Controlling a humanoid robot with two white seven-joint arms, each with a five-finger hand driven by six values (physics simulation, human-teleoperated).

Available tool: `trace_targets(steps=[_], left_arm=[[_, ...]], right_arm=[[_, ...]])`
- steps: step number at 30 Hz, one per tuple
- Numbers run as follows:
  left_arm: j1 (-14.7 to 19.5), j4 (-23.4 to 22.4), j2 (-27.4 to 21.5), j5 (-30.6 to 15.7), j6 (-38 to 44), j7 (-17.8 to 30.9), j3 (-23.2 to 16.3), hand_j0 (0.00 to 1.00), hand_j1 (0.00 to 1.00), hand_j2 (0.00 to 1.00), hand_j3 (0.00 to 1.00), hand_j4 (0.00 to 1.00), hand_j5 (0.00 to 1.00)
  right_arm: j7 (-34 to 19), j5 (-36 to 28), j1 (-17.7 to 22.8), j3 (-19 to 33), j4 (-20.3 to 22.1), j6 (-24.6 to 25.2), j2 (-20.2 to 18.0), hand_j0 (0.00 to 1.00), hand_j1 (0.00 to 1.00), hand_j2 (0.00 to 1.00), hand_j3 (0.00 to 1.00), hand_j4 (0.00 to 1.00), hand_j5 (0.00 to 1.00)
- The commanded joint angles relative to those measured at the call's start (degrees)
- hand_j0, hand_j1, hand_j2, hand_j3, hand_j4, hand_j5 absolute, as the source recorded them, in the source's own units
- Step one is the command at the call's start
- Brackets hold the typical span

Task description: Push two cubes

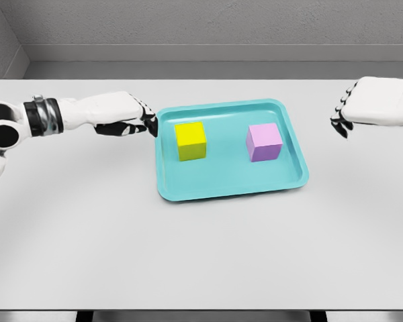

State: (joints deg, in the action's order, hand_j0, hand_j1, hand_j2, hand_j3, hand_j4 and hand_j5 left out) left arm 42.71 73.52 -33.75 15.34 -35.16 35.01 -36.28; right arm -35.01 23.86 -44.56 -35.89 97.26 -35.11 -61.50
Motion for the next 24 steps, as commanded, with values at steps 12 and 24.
trace_targets(steps=[12, 24], left_arm=[[0.97, -4.08, 5.27, 4.26, 0.16, -0.01, -0.9, 0.37, 0.37, 0.37, 0.37, 0.37, 0.37], [2.29, -8.21, 7.38, 8.3, 0.16, -0.01, -0.9, 0.37, 0.37, 0.37, 0.37, 0.37, 0.37]], right_arm=[[0.01, 8.75, -2.02, -8.94, -0.58, 0.11, 7.98, 0.0, 0.0, 0.0, 0.0, 0.0, 0.0], [0.01, 10.94, -4.04, -11.4, -11.3, 0.11, 13.87, 0.0, 0.0, 0.0, 0.0, 0.0, 0.0]])
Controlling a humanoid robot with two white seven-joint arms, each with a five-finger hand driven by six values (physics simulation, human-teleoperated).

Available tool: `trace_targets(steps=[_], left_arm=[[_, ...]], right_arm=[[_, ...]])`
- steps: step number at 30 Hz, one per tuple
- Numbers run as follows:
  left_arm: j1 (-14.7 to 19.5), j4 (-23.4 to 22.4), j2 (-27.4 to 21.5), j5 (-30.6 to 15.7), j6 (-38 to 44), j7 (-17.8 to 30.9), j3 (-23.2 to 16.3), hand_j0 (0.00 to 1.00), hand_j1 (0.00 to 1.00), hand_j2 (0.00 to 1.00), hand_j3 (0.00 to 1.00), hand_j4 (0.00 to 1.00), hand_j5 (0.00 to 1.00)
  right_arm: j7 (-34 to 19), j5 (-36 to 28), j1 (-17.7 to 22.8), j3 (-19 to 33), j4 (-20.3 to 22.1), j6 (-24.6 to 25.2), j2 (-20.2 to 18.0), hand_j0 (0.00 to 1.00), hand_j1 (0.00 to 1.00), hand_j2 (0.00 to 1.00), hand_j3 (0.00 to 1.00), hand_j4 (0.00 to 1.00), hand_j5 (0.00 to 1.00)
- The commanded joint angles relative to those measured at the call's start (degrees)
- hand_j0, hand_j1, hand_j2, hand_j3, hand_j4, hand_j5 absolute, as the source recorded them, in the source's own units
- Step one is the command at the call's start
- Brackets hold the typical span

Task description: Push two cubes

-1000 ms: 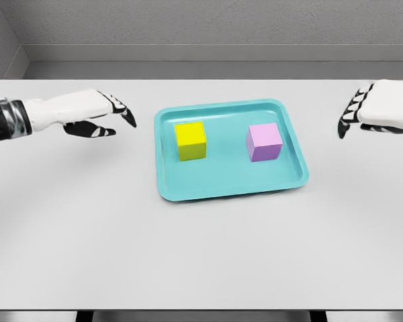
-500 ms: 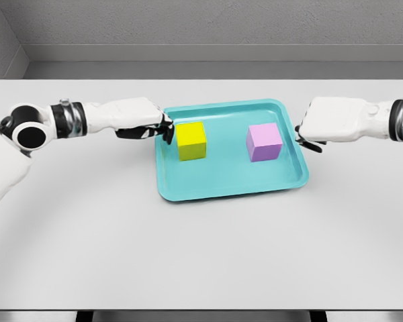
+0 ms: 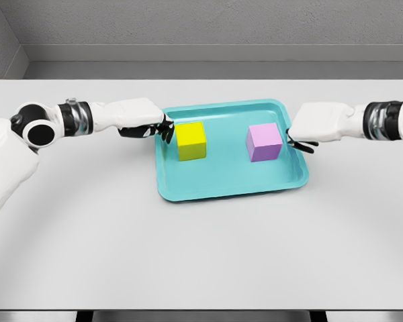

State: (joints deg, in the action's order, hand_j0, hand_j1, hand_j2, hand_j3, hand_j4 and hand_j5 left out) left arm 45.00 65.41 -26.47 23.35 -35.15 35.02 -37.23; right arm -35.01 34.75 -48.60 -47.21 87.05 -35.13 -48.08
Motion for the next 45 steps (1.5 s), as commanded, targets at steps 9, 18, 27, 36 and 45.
trace_targets(steps=[9, 18, 27, 36, 45], left_arm=[[0.17, -0.11, 2.13, 3.72, 0.15, -0.02, -0.12, 0.37, 0.37, 0.37, 0.37, 0.37, 0.37], [0.35, 0.15, 6.96, 9.79, 0.15, -0.02, -0.21, 0.36, 0.36, 0.36, 0.36, 0.36, 0.36], [1.49, 0.77, 8.01, 9.7, 0.15, -0.02, -0.21, 0.36, 0.36, 0.36, 0.36, 0.36, 0.36], [2.64, 2.0, -0.95, -1.72, 0.15, -0.02, 3.75, 0.37, 0.37, 0.37, 0.37, 0.37, 0.37], [1.85, -1.07, 4.59, 2.23, 0.15, -0.02, 2.6, 0.37, 0.37, 0.37, 0.37, 0.37, 0.37]], right_arm=[[0.01, 0.15, -2.55, -1.48, -10.84, 0.13, 5.45, 0.0, 0.0, 0.0, 0.0, 0.0, 0.0], [0.01, 1.55, -4.48, -2.97, -18.93, 0.13, 10.02, 0.0, 0.0, 0.0, 0.0, 0.0, 0.0], [0.01, 1.73, -4.66, -3.94, -22.09, 0.13, 10.81, 0.0, 0.0, 0.0, 0.0, 0.0, 0.0], [0.01, 2.69, -4.66, -5.08, -23.5, 0.13, 12.92, 0.0, 0.0, 0.0, 0.0, 0.0, 0.0], [0.01, 2.69, -5.1, -6.14, -22.1, 0.13, 14.32, 0.0, 0.0, 0.0, 0.0, 0.0, 0.0]])
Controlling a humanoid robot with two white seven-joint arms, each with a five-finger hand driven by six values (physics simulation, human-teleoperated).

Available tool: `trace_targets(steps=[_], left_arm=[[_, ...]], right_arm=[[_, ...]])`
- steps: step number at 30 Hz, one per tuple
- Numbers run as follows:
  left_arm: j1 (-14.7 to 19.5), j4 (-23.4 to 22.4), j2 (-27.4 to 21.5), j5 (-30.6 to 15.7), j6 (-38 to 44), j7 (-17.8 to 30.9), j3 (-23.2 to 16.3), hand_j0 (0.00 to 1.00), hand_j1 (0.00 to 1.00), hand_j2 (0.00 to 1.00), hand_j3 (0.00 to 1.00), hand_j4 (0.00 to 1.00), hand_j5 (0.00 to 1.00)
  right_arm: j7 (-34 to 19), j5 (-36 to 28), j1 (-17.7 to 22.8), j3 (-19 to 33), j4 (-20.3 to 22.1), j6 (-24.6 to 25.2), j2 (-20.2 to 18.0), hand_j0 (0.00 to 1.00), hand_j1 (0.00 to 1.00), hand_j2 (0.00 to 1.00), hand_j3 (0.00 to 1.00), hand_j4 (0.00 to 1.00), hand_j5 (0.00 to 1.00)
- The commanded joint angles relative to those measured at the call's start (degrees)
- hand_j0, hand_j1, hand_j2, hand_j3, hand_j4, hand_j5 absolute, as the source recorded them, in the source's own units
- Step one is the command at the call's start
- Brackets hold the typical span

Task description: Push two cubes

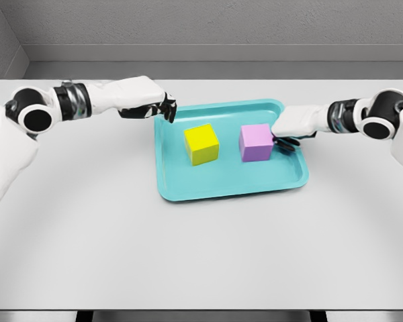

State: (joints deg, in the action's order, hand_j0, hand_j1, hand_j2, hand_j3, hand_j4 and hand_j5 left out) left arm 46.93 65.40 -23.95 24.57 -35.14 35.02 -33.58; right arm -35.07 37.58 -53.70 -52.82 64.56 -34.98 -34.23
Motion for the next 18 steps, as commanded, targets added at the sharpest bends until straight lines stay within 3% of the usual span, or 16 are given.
trace_targets(steps=[1, 11, 18], left_arm=[[0.09, -2.82, 2.41, 1.19, 0.14, -0.02, -1.05, 0.37, 0.37, 0.37, 0.37, 0.37, 0.37], [-0.44, -9.68, 2.68, 1.19, 0.14, -0.02, -0.78, 0.37, 0.37, 0.37, 0.37, 0.37, 0.37], [-0.53, -10.38, 4.43, 2.5, 0.14, -0.02, -1.05, 0.37, 0.37, 0.37, 0.37, 0.37, 0.37]], right_arm=[[0.07, -0.14, 0.0, -0.8, 0.4, -0.02, 0.83, 0.0, 0.0, 0.0, 0.0, 0.0, 0.0], [0.07, -0.14, -1.23, -0.88, 0.31, -0.02, 2.85, 0.0, 0.0, 0.0, 0.0, 0.0, 0.0], [0.07, -0.14, -2.02, -2.03, 0.31, -0.02, 4.7, 0.0, 0.0, 0.0, 0.0, 0.0, 0.0]])
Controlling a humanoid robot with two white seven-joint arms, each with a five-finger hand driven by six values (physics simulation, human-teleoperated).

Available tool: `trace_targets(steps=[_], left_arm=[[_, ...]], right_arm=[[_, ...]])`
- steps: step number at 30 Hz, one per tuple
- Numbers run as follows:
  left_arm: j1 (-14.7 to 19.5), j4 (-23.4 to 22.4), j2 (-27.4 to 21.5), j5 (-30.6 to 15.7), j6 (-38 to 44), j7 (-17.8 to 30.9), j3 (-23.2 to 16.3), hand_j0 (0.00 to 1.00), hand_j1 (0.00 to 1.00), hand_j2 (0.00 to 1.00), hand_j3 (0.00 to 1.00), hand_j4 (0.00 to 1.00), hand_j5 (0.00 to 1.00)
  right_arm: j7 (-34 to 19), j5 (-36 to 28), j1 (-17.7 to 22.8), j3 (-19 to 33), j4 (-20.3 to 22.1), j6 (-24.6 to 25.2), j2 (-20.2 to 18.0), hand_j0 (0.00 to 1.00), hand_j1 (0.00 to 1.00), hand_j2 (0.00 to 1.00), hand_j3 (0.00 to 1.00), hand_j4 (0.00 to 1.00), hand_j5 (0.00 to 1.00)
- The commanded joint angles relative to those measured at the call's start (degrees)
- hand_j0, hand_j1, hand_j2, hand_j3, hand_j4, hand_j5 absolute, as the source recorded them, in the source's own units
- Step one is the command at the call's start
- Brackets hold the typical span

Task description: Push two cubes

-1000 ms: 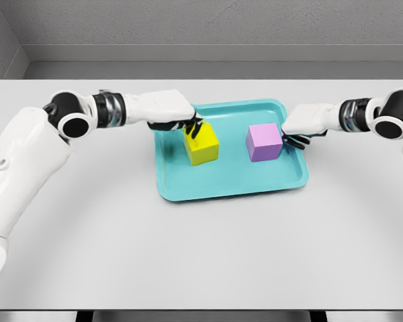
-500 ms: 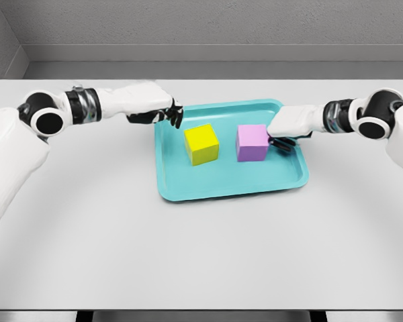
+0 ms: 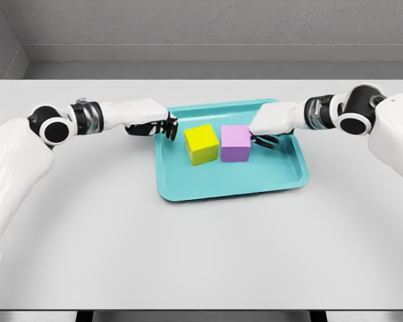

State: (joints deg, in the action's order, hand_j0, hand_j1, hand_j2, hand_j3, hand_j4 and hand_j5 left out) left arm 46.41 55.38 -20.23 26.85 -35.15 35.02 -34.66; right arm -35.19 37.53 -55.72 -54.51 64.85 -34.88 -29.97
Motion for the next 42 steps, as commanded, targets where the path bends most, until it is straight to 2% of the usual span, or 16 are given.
trace_targets(steps=[1, 7, 10, 15, 19, 21, 23, 24, 25, 26, 28, 30, 32, 34, 41, 42], left_arm=[[0.0, -0.71, 1.15, 0.75, 0.15, -0.02, 0.03, 0.37, 0.37, 0.37, 0.37, 0.37, 0.37], [0.0, -0.8, 1.59, 1.1, 0.15, -0.02, -0.14, 0.37, 0.37, 0.37, 0.37, 0.37, 0.37], [0.0, -0.8, 2.38, 2.68, 0.15, -0.02, -0.15, 0.37, 0.37, 0.37, 0.37, 0.37, 0.37], [0.0, -0.8, 2.38, 2.68, 0.15, -0.02, -0.23, 0.37, 0.37, 0.37, 0.37, 0.37, 0.37], [0.0, -0.8, 2.38, 2.68, 0.15, -0.02, -0.23, 0.37, 0.37, 0.37, 0.37, 0.37, 0.37], [0.0, -0.8, 2.38, 2.68, 0.15, -0.02, -0.23, 0.37, 0.37, 0.37, 0.37, 0.37, 0.37], [0.0, -0.63, 2.21, 2.51, 0.15, -0.02, -0.23, 0.37, 0.37, 0.37, 0.37, 0.37, 0.37], [0.09, -0.63, 2.21, 2.42, 0.15, -0.02, -0.15, 0.38, 0.38, 0.38, 0.38, 0.38, 0.38], [0.09, -0.36, 1.77, 1.98, 0.15, -0.02, -0.15, 0.44, 0.44, 0.44, 0.44, 0.44, 0.44], [0.09, -0.1, 1.33, 1.63, 0.15, -0.02, 0.29, 0.54, 0.54, 0.54, 0.54, 0.54, 0.54], [0.18, -0.19, -0.78, -4.52, 0.15, -0.02, 0.47, 0.86, 0.86, 0.86, 0.86, 0.86, 0.86], [0.35, -0.1, -3.06, -7.86, 0.15, -0.02, 0.38, 0.98, 0.98, 0.98, 0.98, 0.98, 0.98], [0.35, 0.08, -6.92, -12.95, 0.15, -0.02, 0.47, 1.0, 1.0, 1.0, 1.0, 1.0, 1.0], [0.26, -0.01, -8.34, -15.16, 0.15, -0.02, 0.47, 1.0, 1.0, 1.0, 1.0, 1.0, 1.0], [0.0, -0.63, -6.32, -14.54, 0.15, -0.02, 0.12, 1.0, 1.0, 1.0, 1.0, 1.0, 1.0], [-0.09, -0.71, -4.56, -11.47, 0.15, -0.02, 0.12, 0.95, 0.95, 0.95, 0.95, 0.95, 0.95]], right_arm=[[0.19, -0.08, 0.0, -0.33, 0.01, -0.12, 0.61, 0.0, 0.0, 0.0, 0.0, 0.0, 0.0], [0.19, -0.08, -0.97, -0.16, 0.01, -0.12, 1.84, 0.0, 0.0, 0.0, 0.0, 0.0, 0.0], [0.19, -0.08, -1.23, -0.16, -0.08, -0.12, 2.63, 0.01, 0.01, 0.01, 0.01, 0.01, 0.01], [0.19, -0.17, -1.67, 1.51, -0.43, -0.12, 1.84, 0.04, 0.04, 0.04, 0.04, 0.04, 0.04], [0.19, -0.17, -1.76, 5.99, -0.43, -0.12, -3.17, 0.06, 0.06, 0.06, 0.06, 0.06, 0.06], [0.19, -0.96, -1.58, 11.61, -0.34, -0.12, -6.94, 0.12, 0.12, 0.12, 0.12, 0.12, 0.12], [0.19, -4.03, -0.18, 19.44, -0.52, -0.12, -10.81, 0.21, 0.21, 0.21, 0.21, 0.21, 0.21], [0.19, -7.02, 0.17, 19.79, -0.52, -0.12, -12.48, 0.32, 0.32, 0.32, 0.32, 0.32, 0.32], [0.19, -9.05, 0.35, 19.88, -0.87, -0.12, -12.92, 1.0, 1.0, 1.0, 1.0, 1.0, 1.0], [0.19, -9.75, 1.23, 19.88, -1.39, -0.12, -13.01, 1.0, 1.0, 1.0, 1.0, 1.0, 1.0], [0.19, -10.02, 1.93, 19.62, -1.92, -0.12, -13.01, 1.0, 1.0, 1.0, 1.0, 1.0, 1.0], [0.19, -10.02, 2.37, 19.18, -1.83, -0.12, -13.01, 1.0, 1.0, 1.0, 1.0, 1.0, 1.0], [0.19, -10.02, 2.72, 19.27, -1.75, -0.12, -13.1, 1.0, 1.0, 1.0, 1.0, 1.0, 1.0], [0.19, -10.02, 2.81, 19.35, -1.75, -0.12, -13.19, 1.0, 1.0, 1.0, 1.0, 1.0, 1.0], [0.19, -10.02, 3.52, 19.35, -1.66, -0.12, -15.3, 1.0, 1.0, 1.0, 1.0, 1.0, 1.0], [0.19, -10.02, 3.52, 19.35, -1.57, -0.12, -15.3, 1.0, 1.0, 1.0, 1.0, 1.0, 1.0]])
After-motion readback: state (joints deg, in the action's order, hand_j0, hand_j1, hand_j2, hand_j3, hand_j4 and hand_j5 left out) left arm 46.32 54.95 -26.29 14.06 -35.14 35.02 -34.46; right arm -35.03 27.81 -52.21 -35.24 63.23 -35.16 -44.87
